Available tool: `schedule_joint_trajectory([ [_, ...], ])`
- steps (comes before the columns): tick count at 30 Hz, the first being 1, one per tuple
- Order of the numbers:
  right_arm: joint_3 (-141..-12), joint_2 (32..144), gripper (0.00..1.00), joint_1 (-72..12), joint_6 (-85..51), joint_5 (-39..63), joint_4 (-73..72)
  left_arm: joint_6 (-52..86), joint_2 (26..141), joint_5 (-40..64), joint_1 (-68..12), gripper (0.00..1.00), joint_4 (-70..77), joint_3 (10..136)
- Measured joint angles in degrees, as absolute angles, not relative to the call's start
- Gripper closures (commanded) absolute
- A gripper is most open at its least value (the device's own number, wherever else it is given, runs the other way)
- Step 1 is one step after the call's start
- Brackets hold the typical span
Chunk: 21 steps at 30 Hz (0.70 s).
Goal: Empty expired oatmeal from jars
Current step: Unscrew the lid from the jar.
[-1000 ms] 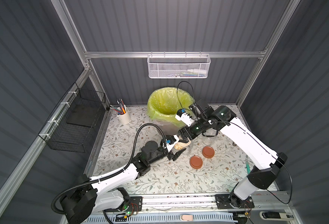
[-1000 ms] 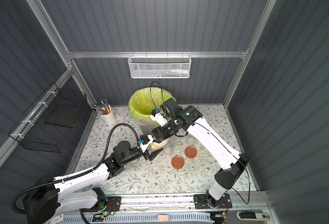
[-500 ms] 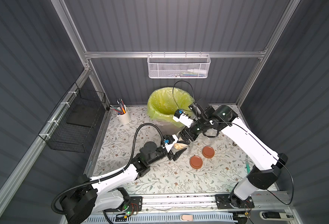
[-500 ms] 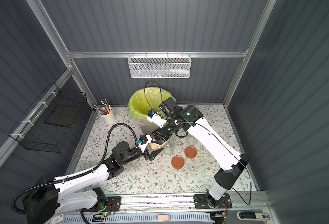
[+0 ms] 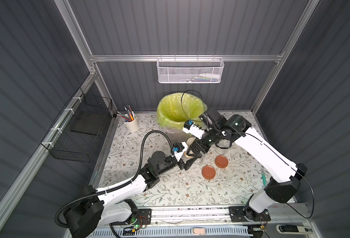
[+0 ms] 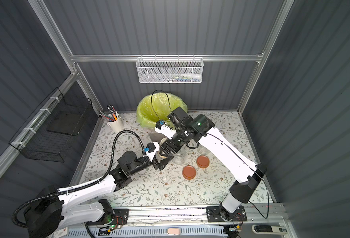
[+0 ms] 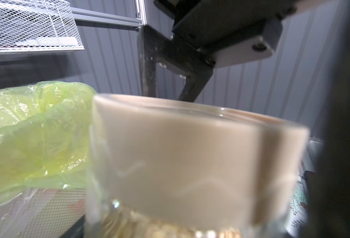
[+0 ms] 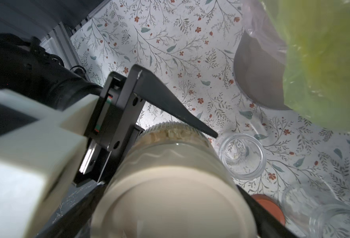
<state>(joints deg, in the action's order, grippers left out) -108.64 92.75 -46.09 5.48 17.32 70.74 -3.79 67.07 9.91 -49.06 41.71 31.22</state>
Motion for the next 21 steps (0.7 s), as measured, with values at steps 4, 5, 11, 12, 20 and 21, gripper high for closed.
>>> schedule_joint_trajectory([
  [4, -108.31, 92.49, 0.02, -46.41, 5.3, 17.08, 70.72, -3.79, 67.07, 9.72, -49.04, 0.8, 42.54, 31.22],
  [5, -108.29, 92.31, 0.02, -46.52, 5.21, 17.06, 70.74, -3.79, 67.07, 9.67, -49.04, 0.8, 42.81, 31.22],
  [11, -106.34, 89.45, 0.01, -47.05, 4.49, 16.16, 71.02, -3.79, 67.02, 8.69, -49.04, 0.8, 44.27, 31.22],
  [12, -105.47, 88.55, 0.01, -47.22, 4.19, 16.05, 71.24, -3.79, 66.98, 8.16, -48.97, 0.8, 44.27, 31.22],
  [20, -99.09, 80.16, 0.01, -46.74, 0.86, 16.08, 68.86, -3.81, 66.96, 6.39, -48.66, 0.8, 44.27, 31.22],
  [21, -98.35, 79.0, 0.01, -46.37, 0.16, 16.16, 68.16, -3.81, 66.96, 6.35, -48.66, 0.8, 44.27, 31.22],
])
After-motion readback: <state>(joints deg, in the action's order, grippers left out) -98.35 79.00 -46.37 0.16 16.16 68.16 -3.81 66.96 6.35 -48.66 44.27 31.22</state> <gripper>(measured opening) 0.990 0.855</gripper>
